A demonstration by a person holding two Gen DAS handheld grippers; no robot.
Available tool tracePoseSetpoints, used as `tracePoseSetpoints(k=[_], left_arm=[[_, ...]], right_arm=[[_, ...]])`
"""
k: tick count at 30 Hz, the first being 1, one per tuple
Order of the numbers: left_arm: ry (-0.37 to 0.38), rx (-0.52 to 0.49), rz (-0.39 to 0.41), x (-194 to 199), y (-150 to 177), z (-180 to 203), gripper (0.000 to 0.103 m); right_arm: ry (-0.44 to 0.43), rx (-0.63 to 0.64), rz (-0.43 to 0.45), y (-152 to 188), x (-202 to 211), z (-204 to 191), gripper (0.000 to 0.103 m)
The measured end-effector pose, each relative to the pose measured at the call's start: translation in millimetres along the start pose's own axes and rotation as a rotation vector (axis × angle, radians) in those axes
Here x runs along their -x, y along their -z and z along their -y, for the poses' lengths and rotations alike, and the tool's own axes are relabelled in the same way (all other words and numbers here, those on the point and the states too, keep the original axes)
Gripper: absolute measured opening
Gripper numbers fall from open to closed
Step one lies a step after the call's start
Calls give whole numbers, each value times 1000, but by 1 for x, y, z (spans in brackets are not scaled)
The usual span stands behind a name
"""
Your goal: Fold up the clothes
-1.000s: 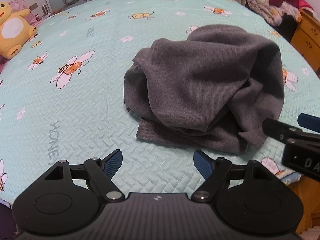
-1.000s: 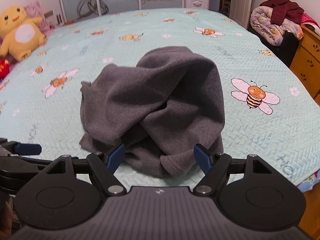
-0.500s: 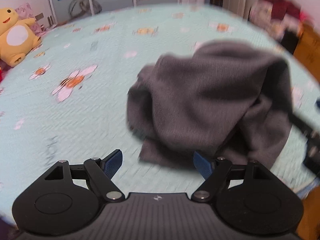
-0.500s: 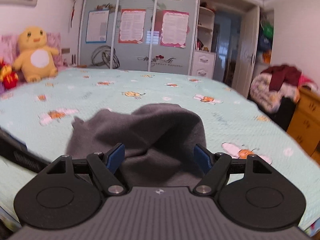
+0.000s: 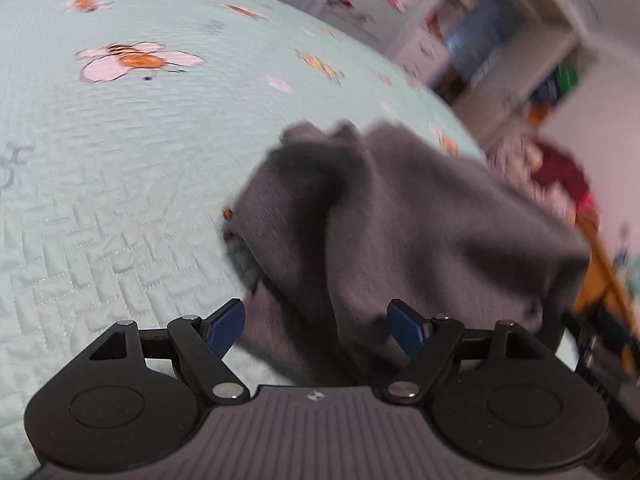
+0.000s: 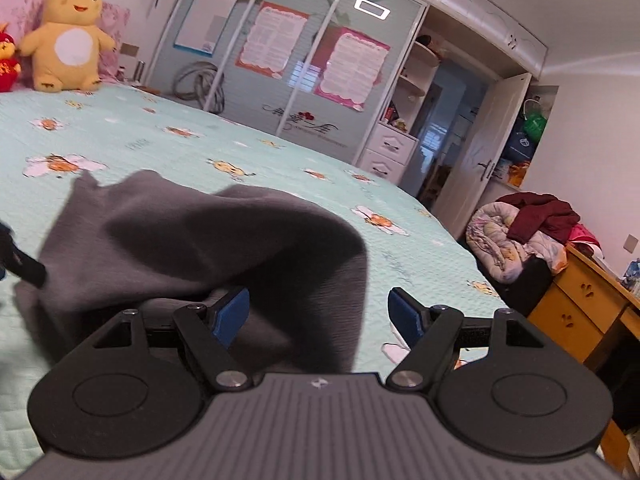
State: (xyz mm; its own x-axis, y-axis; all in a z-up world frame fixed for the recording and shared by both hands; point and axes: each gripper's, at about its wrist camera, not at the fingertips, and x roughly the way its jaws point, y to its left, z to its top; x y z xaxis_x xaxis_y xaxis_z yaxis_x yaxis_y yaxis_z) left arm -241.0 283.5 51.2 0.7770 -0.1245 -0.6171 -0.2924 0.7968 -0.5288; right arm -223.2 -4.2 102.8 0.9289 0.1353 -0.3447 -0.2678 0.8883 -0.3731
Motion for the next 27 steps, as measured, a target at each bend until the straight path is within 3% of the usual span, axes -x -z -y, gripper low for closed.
tracePoseSetpoints(k=[3, 6, 9, 15, 18, 19, 23, 27], left_arm=[[-2, 44, 32, -13, -8, -6, 81], [48, 107, 17, -28, -13, -7, 81], [68, 97, 23, -41, -21, 3, 83], [98, 176, -70, -72, -30, -1, 78], [143, 177, -79, -68, -33, -5, 37], [154, 178, -76, -65, -34, -6, 14], [191, 169, -35, -47, -35, 0, 10], [250, 137, 72, -7, -53, 14, 7]], right_arm=[[10, 11, -17, 3, -16, 8, 77], [-6, 28, -21, 5, -31, 11, 77], [-25, 53, -28, 5, -45, 7, 77], [-81, 16, -52, 3, -64, -1, 72], [-109, -24, -66, 3, -64, -2, 28], [-111, -28, -63, 3, -62, -3, 6], [-146, -67, 12, 0, -34, -2, 4], [-157, -91, 115, -18, 4, 4, 3]])
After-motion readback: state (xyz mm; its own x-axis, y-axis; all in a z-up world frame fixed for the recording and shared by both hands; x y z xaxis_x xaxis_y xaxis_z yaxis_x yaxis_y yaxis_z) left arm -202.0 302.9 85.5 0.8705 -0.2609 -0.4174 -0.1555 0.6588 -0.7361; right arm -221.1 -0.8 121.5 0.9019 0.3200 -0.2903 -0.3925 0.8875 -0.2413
